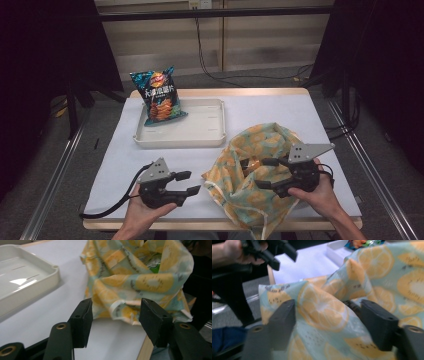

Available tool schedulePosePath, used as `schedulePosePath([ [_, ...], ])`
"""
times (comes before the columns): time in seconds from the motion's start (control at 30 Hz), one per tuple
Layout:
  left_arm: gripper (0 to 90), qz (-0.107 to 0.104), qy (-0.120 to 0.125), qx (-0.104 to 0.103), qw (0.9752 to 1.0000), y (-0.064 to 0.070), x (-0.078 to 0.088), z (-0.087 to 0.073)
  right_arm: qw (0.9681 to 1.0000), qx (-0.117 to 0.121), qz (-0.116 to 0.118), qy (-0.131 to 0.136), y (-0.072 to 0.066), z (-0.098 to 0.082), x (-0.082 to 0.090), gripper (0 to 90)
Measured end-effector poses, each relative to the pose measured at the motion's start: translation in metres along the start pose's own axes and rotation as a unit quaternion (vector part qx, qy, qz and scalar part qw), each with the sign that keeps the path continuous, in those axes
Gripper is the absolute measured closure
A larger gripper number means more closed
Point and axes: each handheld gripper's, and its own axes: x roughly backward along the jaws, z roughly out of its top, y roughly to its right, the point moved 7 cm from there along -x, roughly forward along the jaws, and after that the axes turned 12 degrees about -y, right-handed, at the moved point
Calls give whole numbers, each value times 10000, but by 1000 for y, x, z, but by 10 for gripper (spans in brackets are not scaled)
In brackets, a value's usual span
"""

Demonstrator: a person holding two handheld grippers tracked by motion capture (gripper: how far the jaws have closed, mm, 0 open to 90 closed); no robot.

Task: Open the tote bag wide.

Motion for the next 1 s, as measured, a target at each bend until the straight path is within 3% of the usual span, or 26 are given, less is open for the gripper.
schedulePosePath([
  [0.03, 446, -23, -7, -76, 10000, 2, -3, 4, 10000, 33, -15, -54, -2, -2, 0, 326],
  [0.1, 450, -79, 17, -150, 9999, 5, -10, 12, 9998, 87, 13, -150, -6, -7, -1, 464],
  [0.13, 450, -125, 30, -184, 9997, 7, -13, 16, 9998, 114, 5, -178, -7, -9, -1, 491],
  [0.2, 450, -226, 82, -187, 9995, 10, -18, 24, 9997, 123, 1, -203, -10, -15, -1, 647],
  [0.4, 502, -513, 115, -430, 9977, 25, -38, 40, 9996, 183, 120, -203, -16, -26, 5, 811],
  [0.53, 552, -696, 138, -538, 9960, 34, -50, 45, 9991, 261, 210, -249, -25, -31, 7, 840],
  [0.67, 561, -881, 118, -691, 9936, 46, -59, 48, 9988, 240, 241, -338, -30, -37, 5, 805],
  [1.0, 458, -1125, -71, -1208, 9863, 71, -69, 45, 9994, 208, 181, -230, -31, -42, 15, 674],
])
